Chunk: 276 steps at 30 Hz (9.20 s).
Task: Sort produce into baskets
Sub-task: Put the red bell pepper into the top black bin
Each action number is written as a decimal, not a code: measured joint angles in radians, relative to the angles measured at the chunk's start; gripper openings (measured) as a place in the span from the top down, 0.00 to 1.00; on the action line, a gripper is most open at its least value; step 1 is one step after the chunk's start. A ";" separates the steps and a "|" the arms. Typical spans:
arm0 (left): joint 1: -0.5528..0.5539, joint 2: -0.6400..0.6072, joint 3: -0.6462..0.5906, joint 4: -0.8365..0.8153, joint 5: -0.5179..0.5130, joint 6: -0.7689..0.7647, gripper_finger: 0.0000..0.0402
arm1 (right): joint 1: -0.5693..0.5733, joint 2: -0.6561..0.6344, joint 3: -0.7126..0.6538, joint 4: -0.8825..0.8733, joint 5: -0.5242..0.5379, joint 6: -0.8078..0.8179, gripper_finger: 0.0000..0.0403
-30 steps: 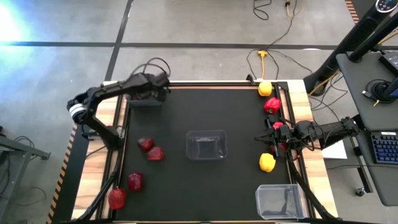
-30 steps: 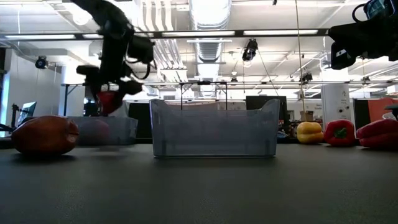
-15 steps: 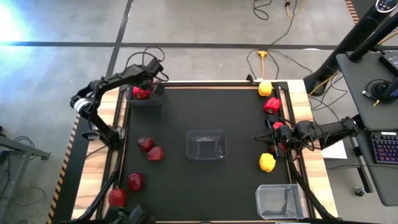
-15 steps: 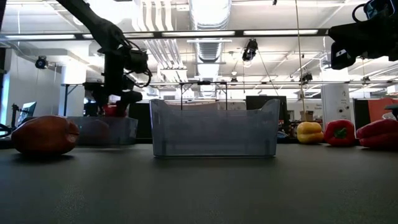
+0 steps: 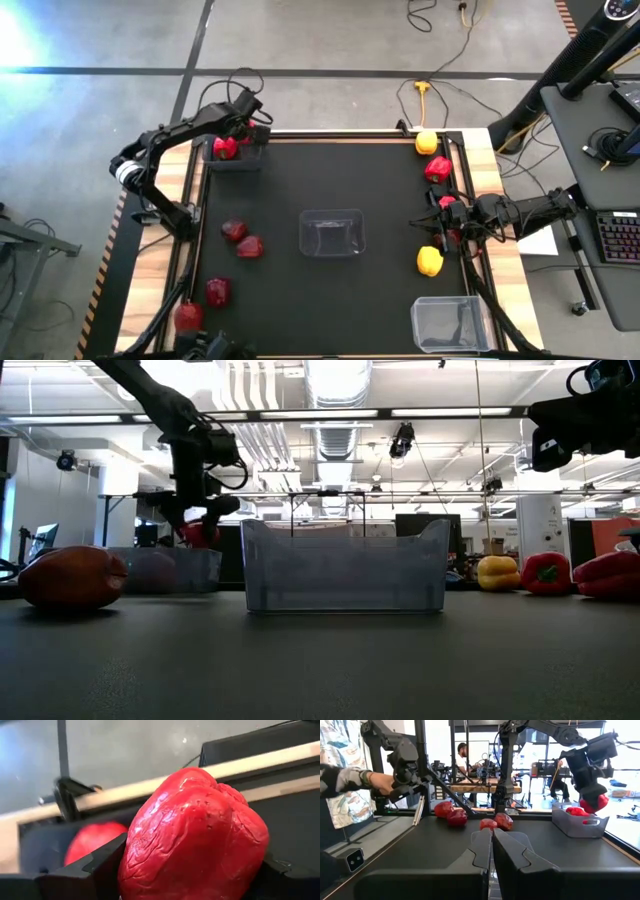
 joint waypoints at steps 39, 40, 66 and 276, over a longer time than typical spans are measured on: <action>0.081 0.171 0.108 -0.213 0.061 -0.290 0.11 | 0.000 0.000 0.000 0.078 0.157 0.002 0.97; 0.080 0.162 0.108 -0.228 0.061 -0.285 0.11 | 0.000 0.000 0.000 0.105 0.157 0.012 0.97; -0.509 -0.264 -0.020 0.279 0.116 0.065 0.11 | 0.000 0.137 0.068 0.296 0.743 0.679 0.97; -0.412 -0.171 0.067 -0.450 -0.413 -0.474 0.22 | -0.600 1.413 1.276 -0.722 0.043 0.345 0.06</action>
